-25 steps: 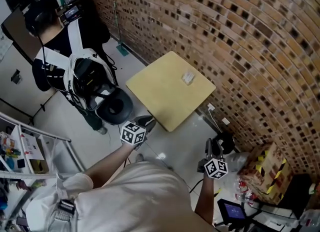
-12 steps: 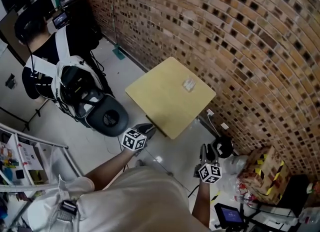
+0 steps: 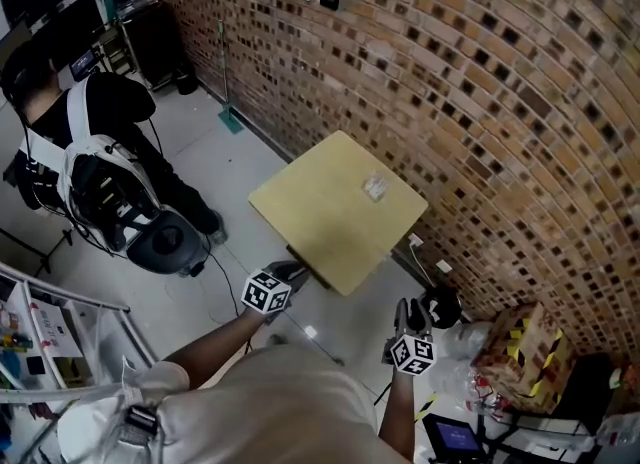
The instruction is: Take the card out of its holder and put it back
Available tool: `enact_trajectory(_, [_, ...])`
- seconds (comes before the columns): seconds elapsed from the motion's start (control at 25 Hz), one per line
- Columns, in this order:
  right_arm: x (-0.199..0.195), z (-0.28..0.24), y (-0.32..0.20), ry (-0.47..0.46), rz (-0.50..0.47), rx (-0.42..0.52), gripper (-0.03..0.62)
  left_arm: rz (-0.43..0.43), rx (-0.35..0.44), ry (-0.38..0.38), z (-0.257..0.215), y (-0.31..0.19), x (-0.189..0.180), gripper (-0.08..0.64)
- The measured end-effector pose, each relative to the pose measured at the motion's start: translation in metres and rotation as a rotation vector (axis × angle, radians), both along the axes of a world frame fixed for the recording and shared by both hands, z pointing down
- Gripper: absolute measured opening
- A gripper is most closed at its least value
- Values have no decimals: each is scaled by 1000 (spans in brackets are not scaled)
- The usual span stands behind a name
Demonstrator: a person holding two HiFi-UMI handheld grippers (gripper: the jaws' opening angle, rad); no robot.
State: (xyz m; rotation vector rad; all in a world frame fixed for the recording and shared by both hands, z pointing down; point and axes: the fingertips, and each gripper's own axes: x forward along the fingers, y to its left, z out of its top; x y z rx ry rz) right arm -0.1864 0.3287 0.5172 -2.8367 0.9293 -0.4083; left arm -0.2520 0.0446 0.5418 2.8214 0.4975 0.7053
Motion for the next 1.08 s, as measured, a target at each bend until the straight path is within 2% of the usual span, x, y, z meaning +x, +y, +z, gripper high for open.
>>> enact_trajectory(0.2, [-3,6,-9,-6,-29,-113,78,56,40,-35,15,4,-8,117])
enact_trajectory(0.4, [-2,-5,-13,37,-68,-146,63,73,49,-44,21,13,-4,117])
enact_trajectory(0.6, [-5,-3,-6,41,-76,-185,42,80,43,-42,24,31,-3,117])
enact_trajectory(0.72, [-11,5,-1,17,-80,-179,40,84,57,-3,16,41,-3,107])
enact_trajectory(0.92, [-21,16,10,-3,-89,-154,40,93,65,3,16,58,-8,107])
enact_trajectory(1.08, [-31,29,16,-37,-106,-138,40,125,79,-44,24,80,-23,107])
